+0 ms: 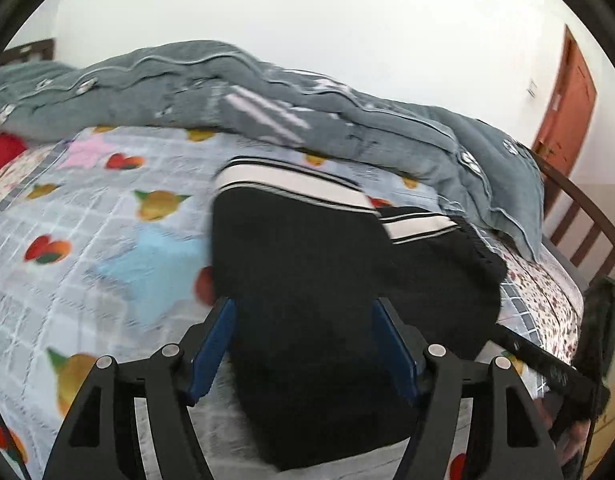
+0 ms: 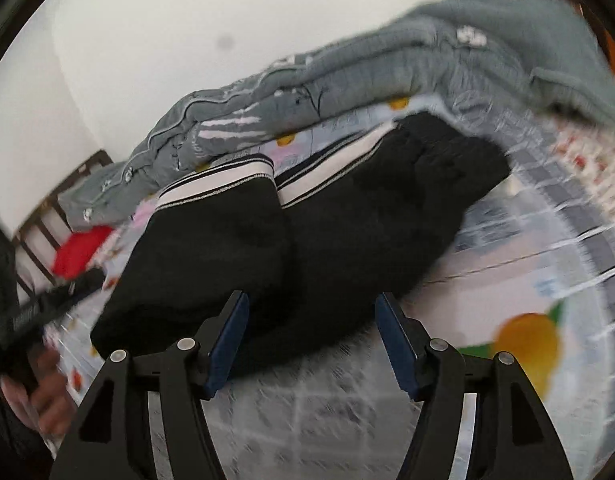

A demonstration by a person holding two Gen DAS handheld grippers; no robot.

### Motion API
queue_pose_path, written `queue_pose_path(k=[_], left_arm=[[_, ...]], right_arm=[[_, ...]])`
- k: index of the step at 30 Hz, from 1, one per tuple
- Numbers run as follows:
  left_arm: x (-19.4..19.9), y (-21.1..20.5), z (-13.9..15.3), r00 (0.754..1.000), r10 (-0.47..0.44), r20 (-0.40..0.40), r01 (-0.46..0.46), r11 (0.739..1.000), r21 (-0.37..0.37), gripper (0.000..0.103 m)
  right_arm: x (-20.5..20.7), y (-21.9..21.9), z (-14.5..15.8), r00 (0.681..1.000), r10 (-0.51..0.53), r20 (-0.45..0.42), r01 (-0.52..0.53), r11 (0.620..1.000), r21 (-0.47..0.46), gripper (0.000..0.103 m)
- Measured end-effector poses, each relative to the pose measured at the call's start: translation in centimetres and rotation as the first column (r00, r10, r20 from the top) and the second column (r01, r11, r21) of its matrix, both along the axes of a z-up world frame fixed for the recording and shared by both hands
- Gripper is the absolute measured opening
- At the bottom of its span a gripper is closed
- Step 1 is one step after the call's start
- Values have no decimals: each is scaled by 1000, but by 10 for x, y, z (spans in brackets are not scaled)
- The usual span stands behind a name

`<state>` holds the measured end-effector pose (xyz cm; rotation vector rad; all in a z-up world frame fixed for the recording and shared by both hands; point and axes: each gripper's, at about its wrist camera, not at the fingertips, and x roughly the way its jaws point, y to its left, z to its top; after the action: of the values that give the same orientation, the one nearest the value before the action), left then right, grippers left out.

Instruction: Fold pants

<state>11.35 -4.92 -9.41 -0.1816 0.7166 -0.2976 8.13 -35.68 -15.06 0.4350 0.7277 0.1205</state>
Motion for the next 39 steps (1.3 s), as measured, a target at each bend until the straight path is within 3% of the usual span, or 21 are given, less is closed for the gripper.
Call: queue_pose_path(k=[3, 8, 12, 16, 19, 22, 23, 25, 26, 29, 31, 35, 39], left_arm=[[-5, 17, -12, 1000, 2, -24, -2, 1000, -25, 68], [-14, 28, -29, 999, -3, -53, 2, 1000, -27, 69], [-19, 38, -31, 999, -2, -50, -1, 998, -59, 69], [-23, 45, -28, 999, 4, -35, -6, 998, -56, 69], [-25, 46, -27, 999, -5, -31, 3, 998, -62, 69], [-29, 44, -27, 999, -36, -26, 34, 998, -51, 69], [-30, 43, -28, 999, -45, -25, 44, 998, -43, 69], [-32, 41, -29, 998, -61, -30, 59, 997, -39, 69], [-33, 41, -29, 997, -69, -35, 67, 997, -43, 69], [-36, 38, -33, 990, -129, -60, 125, 990, -58, 72], [-37, 30, -40, 983, -158, -89, 156, 987, -30, 72], [-36, 11, -50, 980, -159, -119, 162, 987, 16, 72], [-26, -15, -58, 982, -126, -139, 141, 984, 105, 72]], right_arm=[[19, -3, -13, 999, -14, -33, 17, 994, 107, 65], [36, 11, -15, 1000, 3, -14, -1, 992, 123, 65], [32, 21, -3, 1000, 22, 22, -24, 996, 81, 62], [32, 37, 7, 998, 43, 48, -42, 999, -19, 59], [55, 47, -15, 994, 72, -79, -76, 996, -44, 59], [56, 49, -21, 997, 45, -65, -48, 998, -49, 59], [57, 55, -20, 996, 52, -72, -57, 995, -81, 57], [57, 63, -17, 993, 93, -73, -100, 990, -101, 27], [55, 62, -13, 993, 104, -52, -109, 988, -111, 21], [54, 40, -4, 990, 144, -1, -144, 990, -15, 18], [54, 29, 7, 991, 127, 32, -127, 992, 5, 18], [52, 26, 46, 990, 83, 115, -67, 988, -136, 17], [54, 11, 72, 983, 75, 166, -42, 980, -193, 16]])
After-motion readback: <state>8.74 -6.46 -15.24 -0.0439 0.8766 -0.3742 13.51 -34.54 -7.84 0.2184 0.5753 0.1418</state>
